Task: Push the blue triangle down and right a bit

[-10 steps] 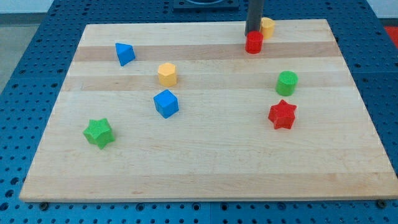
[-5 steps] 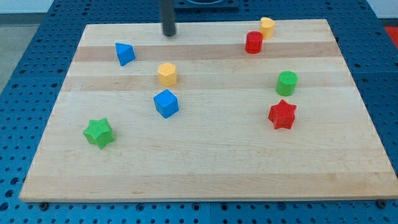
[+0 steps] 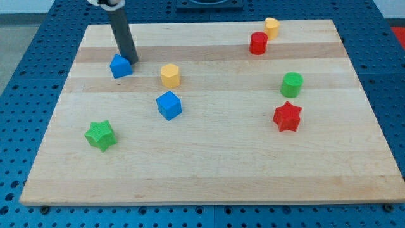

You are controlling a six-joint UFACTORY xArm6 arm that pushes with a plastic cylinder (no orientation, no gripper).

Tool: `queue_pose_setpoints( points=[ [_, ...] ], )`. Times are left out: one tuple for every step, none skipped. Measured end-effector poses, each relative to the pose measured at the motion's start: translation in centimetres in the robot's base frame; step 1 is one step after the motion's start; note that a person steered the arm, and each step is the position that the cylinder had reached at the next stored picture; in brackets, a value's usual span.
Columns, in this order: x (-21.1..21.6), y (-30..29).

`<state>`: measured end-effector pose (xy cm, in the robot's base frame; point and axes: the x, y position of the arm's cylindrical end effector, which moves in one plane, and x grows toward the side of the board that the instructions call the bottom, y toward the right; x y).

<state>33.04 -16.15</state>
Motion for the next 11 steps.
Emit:
queue_pose_setpoints(
  points=[
    [0.9,0.9],
    [0.4,0.9],
    [-2.2,0.9],
    [-2.5,0.9],
    [-4.8,-3.5],
    [-5.7,-6.1],
    [-2.9,-7.9],
    [0.2,-8.3],
    [1.1,-8.2],
    [2.1,-7.1],
    [2.1,-7.1]
  ],
)
